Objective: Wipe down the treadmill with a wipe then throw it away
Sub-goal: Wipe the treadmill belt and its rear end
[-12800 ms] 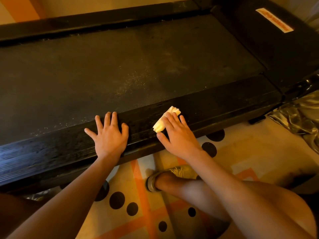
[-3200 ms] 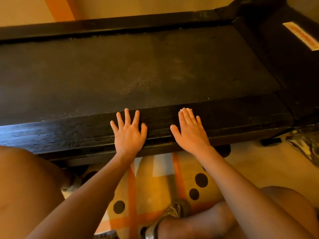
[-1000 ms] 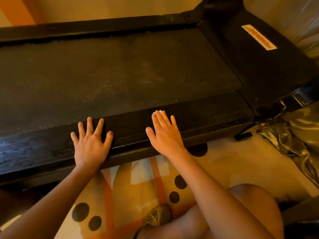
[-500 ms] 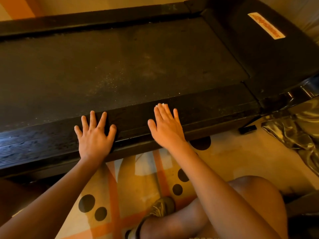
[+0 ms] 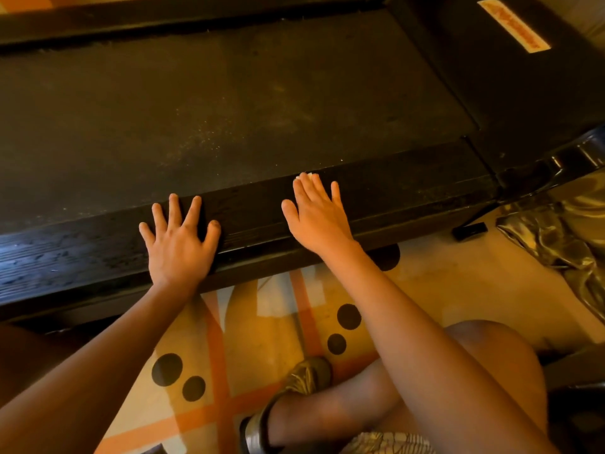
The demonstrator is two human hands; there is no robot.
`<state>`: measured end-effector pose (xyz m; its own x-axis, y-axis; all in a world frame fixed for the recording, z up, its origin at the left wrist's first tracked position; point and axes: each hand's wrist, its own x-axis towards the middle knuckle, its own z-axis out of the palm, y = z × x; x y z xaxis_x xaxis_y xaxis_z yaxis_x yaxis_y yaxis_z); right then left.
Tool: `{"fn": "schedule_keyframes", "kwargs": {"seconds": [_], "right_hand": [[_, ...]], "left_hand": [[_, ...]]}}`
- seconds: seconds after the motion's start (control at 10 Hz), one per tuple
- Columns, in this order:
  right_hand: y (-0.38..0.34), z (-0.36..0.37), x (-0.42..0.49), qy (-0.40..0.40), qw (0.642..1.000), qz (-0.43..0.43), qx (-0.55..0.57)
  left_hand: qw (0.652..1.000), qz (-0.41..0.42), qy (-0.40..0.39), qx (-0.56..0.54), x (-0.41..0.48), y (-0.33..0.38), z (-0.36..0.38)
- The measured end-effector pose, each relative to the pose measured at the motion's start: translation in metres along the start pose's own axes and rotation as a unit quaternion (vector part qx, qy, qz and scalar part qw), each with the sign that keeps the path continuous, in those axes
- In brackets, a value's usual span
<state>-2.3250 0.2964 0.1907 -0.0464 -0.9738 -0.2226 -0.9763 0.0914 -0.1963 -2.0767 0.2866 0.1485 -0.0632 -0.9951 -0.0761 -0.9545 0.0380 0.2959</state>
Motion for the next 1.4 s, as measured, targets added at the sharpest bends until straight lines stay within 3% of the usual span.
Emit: {"fn": "schedule_keyframes", "kwargs": {"seconds": [0.3,0.5,0.7,1.0,1.2,1.4], "right_hand": [[0.023,0.012,-0.058,-0.003,0.999,-0.037,-0.015],[0.018,-0.003,0.01,0.01,1.0,0.004,-0.019],[0.018,0.012,-0.056,0.022,1.0,-0.002,0.018],[0.022,-0.004,0.017,0.029,0.999,0.005,-0.013],[0.04,0.014,-0.053,0.054,0.998,-0.016,0.0],[0.042,0.01,-0.048,0.053,0.998,-0.012,0.008]], "left_hand": [[1.0,-0.003,0.0,0.0,0.0,0.001,-0.001],[1.0,-0.002,0.003,-0.001,0.0,0.001,0.001],[1.0,-0.003,0.003,0.0,0.0,0.002,0.0],[1.0,-0.005,0.001,-0.005,-0.001,0.003,-0.001],[1.0,-0.002,-0.002,-0.002,0.0,0.001,0.0],[0.999,0.016,0.008,-0.046,-0.004,0.01,-0.007]]}}
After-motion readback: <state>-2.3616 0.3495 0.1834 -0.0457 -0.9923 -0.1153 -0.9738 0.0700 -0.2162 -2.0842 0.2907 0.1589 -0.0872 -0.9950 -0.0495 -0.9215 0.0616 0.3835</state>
